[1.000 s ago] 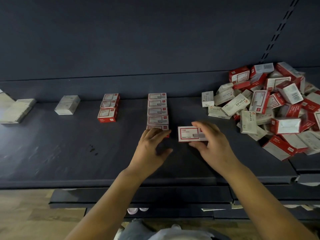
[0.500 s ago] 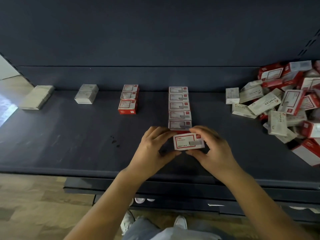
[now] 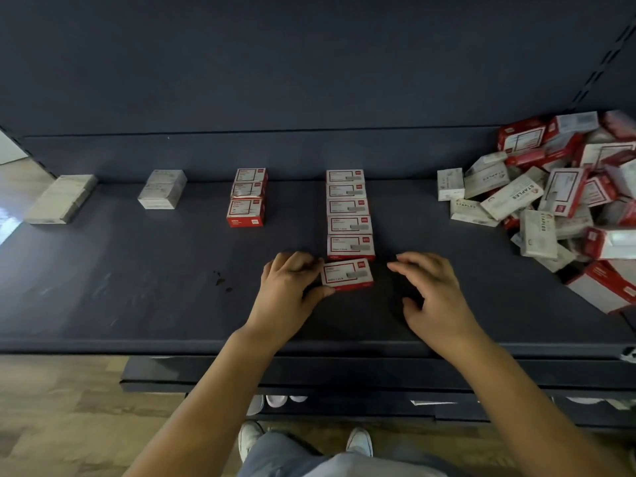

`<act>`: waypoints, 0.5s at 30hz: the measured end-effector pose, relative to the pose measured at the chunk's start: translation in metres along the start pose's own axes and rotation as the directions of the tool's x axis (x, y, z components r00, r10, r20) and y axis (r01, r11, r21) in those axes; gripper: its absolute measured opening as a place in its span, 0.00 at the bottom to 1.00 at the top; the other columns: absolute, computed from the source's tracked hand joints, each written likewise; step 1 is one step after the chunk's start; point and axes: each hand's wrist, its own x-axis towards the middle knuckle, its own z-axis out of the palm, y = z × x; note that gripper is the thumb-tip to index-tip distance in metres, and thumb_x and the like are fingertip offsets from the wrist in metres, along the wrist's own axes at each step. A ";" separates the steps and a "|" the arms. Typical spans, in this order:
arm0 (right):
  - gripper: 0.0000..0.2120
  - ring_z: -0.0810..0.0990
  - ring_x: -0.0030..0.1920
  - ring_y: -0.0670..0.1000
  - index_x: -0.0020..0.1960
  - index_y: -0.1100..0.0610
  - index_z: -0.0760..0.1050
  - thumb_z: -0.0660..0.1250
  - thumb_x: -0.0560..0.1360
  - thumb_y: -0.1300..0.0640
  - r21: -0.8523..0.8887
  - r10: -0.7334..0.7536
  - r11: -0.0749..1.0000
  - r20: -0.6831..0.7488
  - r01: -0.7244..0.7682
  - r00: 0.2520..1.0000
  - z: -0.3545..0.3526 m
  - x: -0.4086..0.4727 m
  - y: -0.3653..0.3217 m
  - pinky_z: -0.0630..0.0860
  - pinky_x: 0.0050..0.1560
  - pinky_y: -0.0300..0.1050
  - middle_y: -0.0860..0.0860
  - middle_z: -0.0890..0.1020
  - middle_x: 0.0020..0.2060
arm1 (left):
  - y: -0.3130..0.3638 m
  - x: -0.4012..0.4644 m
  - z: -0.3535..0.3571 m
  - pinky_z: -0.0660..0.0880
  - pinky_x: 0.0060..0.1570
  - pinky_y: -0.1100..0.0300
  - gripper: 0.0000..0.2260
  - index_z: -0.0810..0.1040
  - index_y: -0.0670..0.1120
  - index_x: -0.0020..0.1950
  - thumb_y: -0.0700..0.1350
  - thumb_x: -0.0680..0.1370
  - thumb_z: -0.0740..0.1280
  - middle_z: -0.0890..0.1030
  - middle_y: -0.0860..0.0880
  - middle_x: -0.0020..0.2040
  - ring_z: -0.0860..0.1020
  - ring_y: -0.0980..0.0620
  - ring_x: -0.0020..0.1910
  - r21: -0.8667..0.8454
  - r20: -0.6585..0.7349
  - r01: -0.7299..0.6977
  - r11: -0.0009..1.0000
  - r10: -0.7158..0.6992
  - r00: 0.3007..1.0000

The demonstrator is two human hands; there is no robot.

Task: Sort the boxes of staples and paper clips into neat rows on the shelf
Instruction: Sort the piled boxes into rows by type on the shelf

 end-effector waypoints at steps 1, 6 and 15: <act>0.27 0.63 0.60 0.51 0.58 0.63 0.77 0.70 0.60 0.77 0.001 0.007 1.000 -0.004 -0.007 1.000 0.000 0.000 0.001 0.71 0.57 0.64 0.57 0.77 0.56 | 0.000 0.002 -0.001 0.66 0.54 0.50 0.23 0.80 0.41 0.57 0.57 0.72 0.63 0.79 0.47 0.49 0.75 0.42 0.51 0.009 0.008 -0.003 1.000 0.003 1.000; 0.27 0.66 0.62 0.54 0.58 0.62 0.77 0.70 0.61 0.76 -0.003 0.042 0.999 -0.025 -0.042 0.999 0.002 -0.001 0.001 0.69 0.60 0.62 0.56 0.76 0.57 | 0.002 0.010 -0.002 0.67 0.51 0.50 0.18 0.82 0.42 0.54 0.50 0.70 0.67 0.80 0.47 0.47 0.77 0.41 0.47 0.076 0.004 -0.041 0.996 0.040 0.999; 0.26 0.64 0.59 0.51 0.57 0.63 0.78 0.70 0.60 0.76 0.015 0.028 1.000 -0.090 -0.027 0.996 0.002 0.003 0.007 0.71 0.56 0.61 0.58 0.78 0.55 | 0.001 0.011 0.004 0.70 0.51 0.51 0.18 0.83 0.43 0.50 0.53 0.72 0.61 0.81 0.49 0.44 0.72 0.49 0.47 0.132 -0.089 -0.076 0.988 0.088 0.992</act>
